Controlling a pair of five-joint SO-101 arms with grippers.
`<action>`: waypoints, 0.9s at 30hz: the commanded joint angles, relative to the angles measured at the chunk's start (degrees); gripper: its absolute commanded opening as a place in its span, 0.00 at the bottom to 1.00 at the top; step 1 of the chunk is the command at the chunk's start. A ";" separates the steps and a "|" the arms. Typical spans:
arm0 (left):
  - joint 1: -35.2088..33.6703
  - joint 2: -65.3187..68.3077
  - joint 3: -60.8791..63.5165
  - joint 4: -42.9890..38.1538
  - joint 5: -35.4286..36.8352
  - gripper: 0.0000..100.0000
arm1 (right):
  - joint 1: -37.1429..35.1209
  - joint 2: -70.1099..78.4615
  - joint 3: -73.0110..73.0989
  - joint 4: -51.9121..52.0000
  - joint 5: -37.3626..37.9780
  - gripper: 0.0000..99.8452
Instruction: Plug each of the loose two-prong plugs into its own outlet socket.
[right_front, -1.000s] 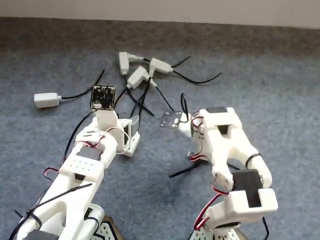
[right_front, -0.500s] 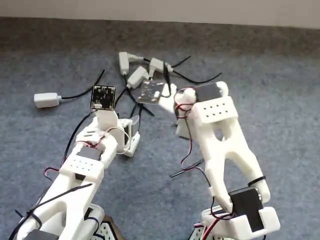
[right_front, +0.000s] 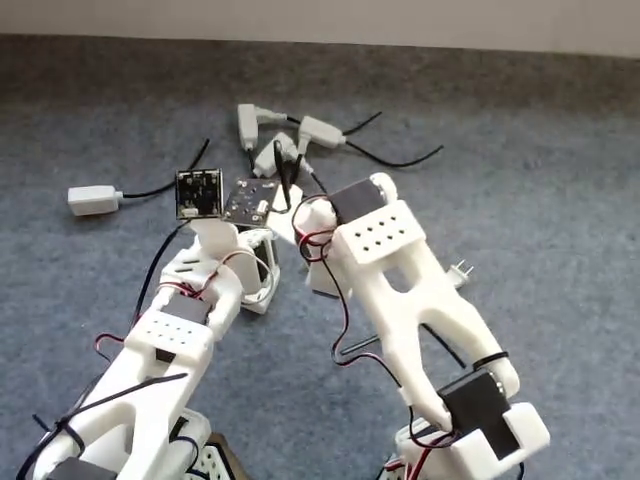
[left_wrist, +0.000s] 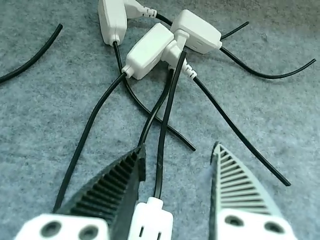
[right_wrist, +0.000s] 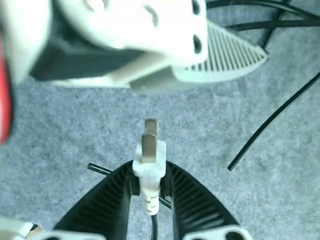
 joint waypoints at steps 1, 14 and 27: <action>3.47 -0.40 -0.75 -1.58 0.18 0.22 | -0.66 0.40 -2.95 -2.95 -2.55 0.01; 4.00 -0.40 -0.84 -1.67 0.35 0.22 | 0.57 1.45 -6.73 -3.38 -3.78 0.01; -3.91 -0.40 -9.19 -6.33 11.43 0.22 | 4.70 1.63 -15.34 2.07 -7.47 0.01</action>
